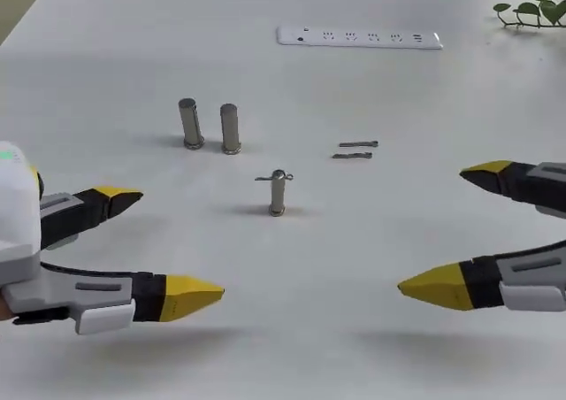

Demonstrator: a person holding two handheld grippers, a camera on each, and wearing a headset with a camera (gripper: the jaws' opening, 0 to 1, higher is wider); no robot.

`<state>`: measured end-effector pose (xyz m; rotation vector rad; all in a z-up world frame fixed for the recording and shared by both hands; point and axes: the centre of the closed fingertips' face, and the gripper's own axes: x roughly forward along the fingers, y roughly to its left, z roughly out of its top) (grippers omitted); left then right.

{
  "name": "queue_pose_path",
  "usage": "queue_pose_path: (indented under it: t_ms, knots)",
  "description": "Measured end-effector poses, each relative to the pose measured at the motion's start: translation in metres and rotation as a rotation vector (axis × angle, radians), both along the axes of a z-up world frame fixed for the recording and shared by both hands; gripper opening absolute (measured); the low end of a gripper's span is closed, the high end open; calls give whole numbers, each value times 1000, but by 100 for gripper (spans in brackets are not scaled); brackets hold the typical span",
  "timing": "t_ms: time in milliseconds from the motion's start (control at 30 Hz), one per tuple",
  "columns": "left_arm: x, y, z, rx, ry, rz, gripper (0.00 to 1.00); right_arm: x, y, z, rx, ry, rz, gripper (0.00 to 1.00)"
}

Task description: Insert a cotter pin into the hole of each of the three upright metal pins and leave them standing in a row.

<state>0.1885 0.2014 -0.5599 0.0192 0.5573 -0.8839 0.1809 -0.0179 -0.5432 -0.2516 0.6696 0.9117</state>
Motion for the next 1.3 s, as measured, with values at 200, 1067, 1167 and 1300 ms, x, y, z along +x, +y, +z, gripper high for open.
queue_pose_path:
  t_ms: [200, 1067, 1167, 1300]
  knots:
    - [18, 6, 8, -2, -34, 8, 90, -8, 0, 0, -5, 13, -23, 98]
    - [157, 21, 7, 129, -186, 170, 36, -16, -11, 14, -3, -23, -110, 96]
    - [161, 17, 0, 134, -179, 161, 29, -16, -11, 16, 5, -26, -118, 96]
    - [167, 16, -8, 134, -161, 170, 24, -19, -11, 16, 1, -25, -127, 96]
